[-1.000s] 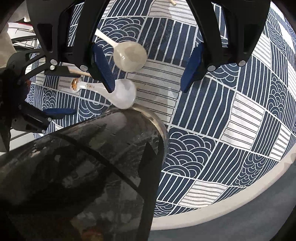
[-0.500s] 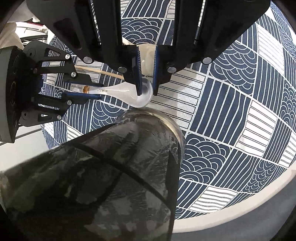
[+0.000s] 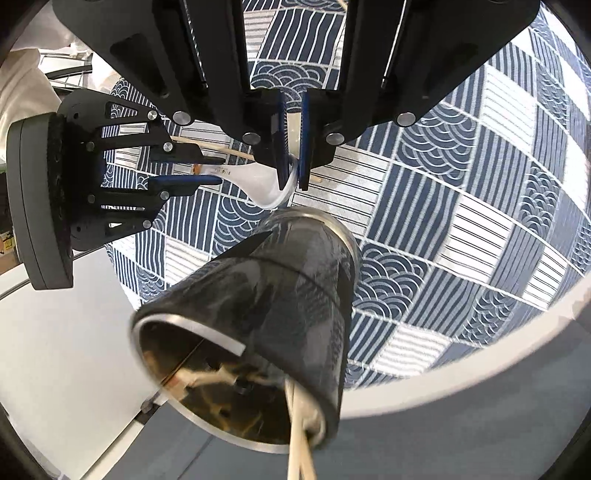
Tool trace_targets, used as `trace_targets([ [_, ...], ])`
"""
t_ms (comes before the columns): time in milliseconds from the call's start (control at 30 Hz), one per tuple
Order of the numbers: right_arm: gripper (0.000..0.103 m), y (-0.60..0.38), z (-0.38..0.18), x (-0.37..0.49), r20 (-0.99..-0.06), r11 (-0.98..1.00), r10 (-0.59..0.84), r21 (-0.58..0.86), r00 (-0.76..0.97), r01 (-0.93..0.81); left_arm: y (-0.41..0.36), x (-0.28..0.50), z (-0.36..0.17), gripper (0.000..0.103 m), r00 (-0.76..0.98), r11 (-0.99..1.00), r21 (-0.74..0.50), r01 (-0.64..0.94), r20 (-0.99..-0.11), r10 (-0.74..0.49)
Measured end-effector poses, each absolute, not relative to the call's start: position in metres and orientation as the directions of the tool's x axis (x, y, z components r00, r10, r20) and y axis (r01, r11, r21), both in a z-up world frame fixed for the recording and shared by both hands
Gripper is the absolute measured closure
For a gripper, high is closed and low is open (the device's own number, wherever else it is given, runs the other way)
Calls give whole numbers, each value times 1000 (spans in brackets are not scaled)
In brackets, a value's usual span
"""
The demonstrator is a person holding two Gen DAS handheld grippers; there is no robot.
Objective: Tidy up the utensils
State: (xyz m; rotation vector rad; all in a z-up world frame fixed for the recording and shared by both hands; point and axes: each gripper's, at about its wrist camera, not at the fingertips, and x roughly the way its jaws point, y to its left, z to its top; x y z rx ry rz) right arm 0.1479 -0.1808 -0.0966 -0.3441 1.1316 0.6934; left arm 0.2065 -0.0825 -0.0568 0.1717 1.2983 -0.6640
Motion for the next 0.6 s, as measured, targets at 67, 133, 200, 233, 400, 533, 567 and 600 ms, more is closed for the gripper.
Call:
trace_targets([
  [67,93,-173,-87,150,-907,739,332,79,260,-669,-77,205,-45,97,135,805,-233,546,-924,-359],
  [133,93,-172,-77,150,-901,733,333,63,278,-677,-67,209,-35,97,153,808,-227,544,-919,-362],
  [200,93,-166,-65,152,-895,728,332,42,298,-685,-61,208,-21,97,178,810,-219,544,-913,-367],
  [233,93,-167,-59,154,-892,726,332,36,305,-686,-61,209,-16,97,187,810,-215,545,-911,-368],
  [400,93,-166,-29,154,-877,722,320,-20,359,-692,-59,203,14,98,245,807,-189,560,-892,-379],
  [533,93,-163,-8,153,-864,719,310,-61,398,-693,-52,197,37,98,303,809,-158,567,-873,-383],
  [567,93,-162,-3,152,-860,718,304,-76,410,-692,-53,197,41,98,311,808,-154,568,-869,-385],
  [600,93,-162,1,152,-856,717,304,-83,417,-692,-52,196,48,98,319,807,-152,571,-864,-389],
])
